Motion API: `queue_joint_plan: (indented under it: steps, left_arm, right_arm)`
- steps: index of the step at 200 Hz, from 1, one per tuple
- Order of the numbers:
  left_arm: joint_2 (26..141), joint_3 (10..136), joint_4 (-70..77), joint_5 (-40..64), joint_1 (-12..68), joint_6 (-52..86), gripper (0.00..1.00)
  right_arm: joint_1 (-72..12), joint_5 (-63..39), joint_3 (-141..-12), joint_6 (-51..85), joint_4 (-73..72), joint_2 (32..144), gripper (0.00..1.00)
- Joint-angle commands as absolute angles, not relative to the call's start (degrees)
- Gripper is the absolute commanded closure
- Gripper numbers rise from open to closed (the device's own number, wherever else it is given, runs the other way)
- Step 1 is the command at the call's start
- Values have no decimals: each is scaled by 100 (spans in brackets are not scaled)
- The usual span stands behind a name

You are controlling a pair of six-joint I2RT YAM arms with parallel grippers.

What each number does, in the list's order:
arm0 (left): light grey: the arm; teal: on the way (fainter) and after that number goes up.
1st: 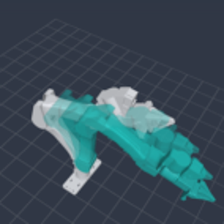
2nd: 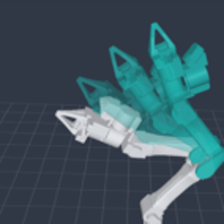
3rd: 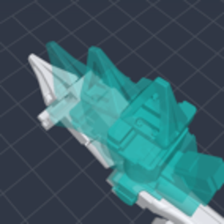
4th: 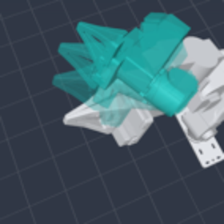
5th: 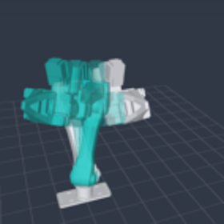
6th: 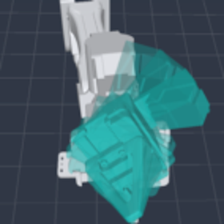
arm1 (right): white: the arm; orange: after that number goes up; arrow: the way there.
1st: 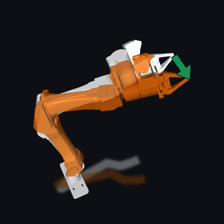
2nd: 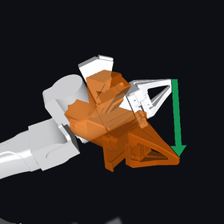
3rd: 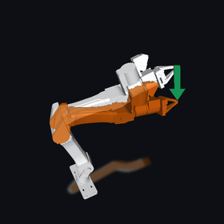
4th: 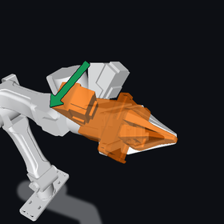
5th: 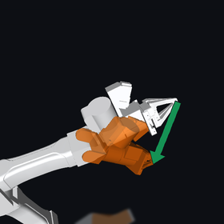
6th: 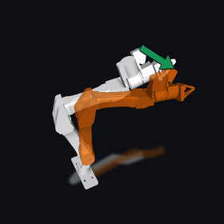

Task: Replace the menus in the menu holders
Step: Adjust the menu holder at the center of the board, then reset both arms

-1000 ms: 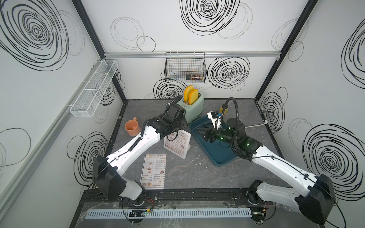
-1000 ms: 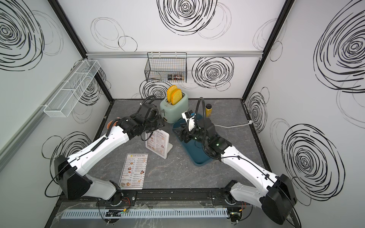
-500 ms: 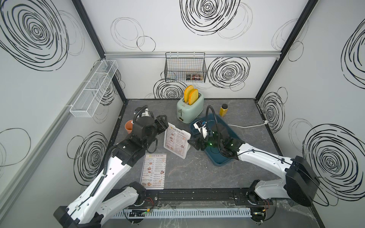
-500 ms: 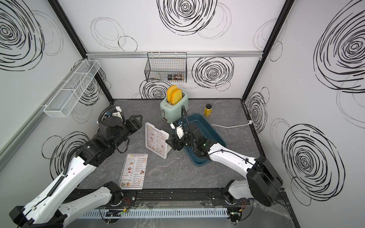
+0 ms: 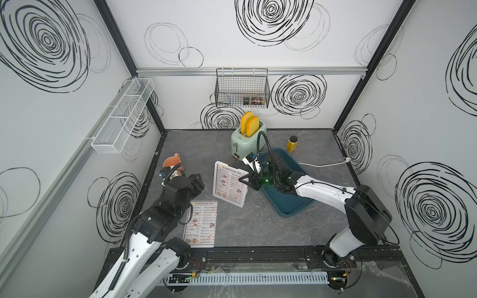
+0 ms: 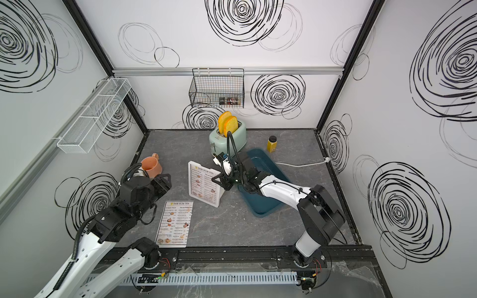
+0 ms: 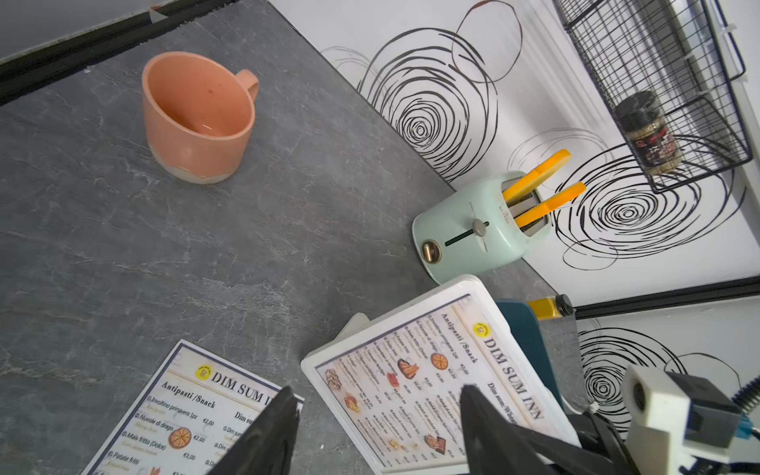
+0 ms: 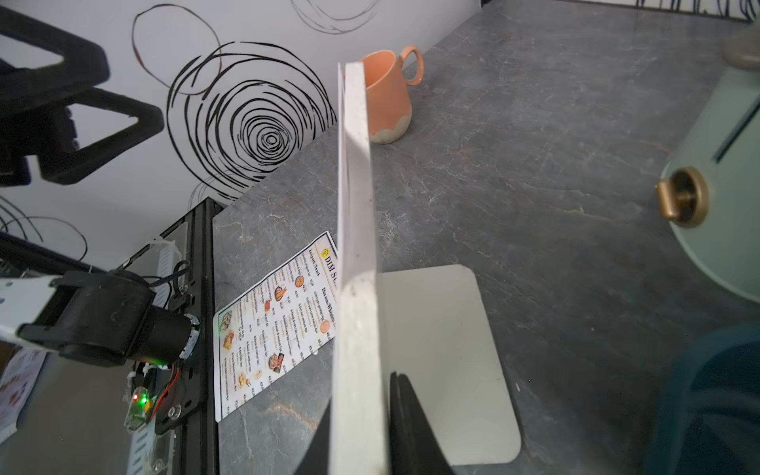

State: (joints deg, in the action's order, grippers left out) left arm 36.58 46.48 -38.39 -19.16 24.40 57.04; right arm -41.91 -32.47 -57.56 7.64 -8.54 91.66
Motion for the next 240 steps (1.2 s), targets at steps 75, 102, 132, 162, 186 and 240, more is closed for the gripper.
queue_joint_plan:
  steps: [75,102,132,162,186,240]
  left_arm:
    - [2929,3865,-3861,-2388,2364,5763,19]
    - [2927,3732,-3868,-2570,2356,5613,4]
    - [3122,3659,-3440,-2902,2207,4883,4]
    - [3670,3420,-2372,-2781,1472,3792,4]
    - [3944,2820,-939,-2851,1067,2824,4]
    - [4105,657,3600,-2087,833,101,4]
  right_arm:
    - [-3674,-6032,-6739,-3065,2152,9668,79]
    - [-3604,-5710,-6955,-3117,2247,9668,49]
    - [-3312,-5640,-7040,-2668,2244,8974,25]
    - [-2686,-4357,-6455,-1007,1871,7521,21]
    - [-1553,-1968,-5017,248,936,6243,21]
    - [711,-213,-2092,580,-1931,5087,17]
